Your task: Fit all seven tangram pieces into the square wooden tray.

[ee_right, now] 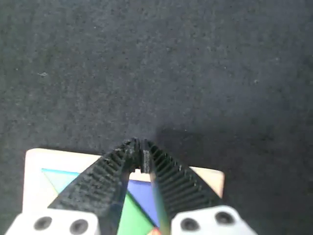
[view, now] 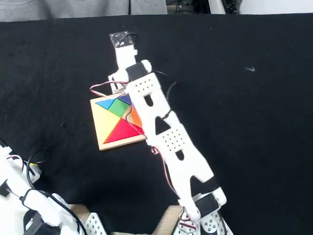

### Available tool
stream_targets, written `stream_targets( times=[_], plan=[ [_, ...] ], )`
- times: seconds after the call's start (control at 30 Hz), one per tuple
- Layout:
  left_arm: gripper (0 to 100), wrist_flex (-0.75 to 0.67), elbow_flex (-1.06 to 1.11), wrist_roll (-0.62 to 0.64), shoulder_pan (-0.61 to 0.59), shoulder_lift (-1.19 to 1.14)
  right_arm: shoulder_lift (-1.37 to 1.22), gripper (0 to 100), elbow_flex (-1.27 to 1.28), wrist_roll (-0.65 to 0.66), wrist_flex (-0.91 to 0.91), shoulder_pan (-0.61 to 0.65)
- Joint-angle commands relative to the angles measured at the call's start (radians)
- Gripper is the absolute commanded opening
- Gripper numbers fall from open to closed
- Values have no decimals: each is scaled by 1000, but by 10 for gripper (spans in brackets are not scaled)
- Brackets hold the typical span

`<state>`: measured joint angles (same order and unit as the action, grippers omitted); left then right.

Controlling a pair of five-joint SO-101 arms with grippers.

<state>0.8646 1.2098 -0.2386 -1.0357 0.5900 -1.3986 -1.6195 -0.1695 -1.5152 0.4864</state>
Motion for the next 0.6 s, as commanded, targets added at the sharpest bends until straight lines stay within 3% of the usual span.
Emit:
stream_targets(
  times=[0.0,0.2,0.4,0.57],
  plan=[
    [191,-11,-4,-2,-8,23,-7,11,-19,68,11,-48],
    [191,-11,-4,0,-8,23,-8,11,-30,180,-74,-57],
    [191,-11,-4,0,-8,23,-8,11,-31,181,-238,-60],
    [191,-11,-4,0,-8,23,-5,11,-35,135,-244,-95]
  ],
)
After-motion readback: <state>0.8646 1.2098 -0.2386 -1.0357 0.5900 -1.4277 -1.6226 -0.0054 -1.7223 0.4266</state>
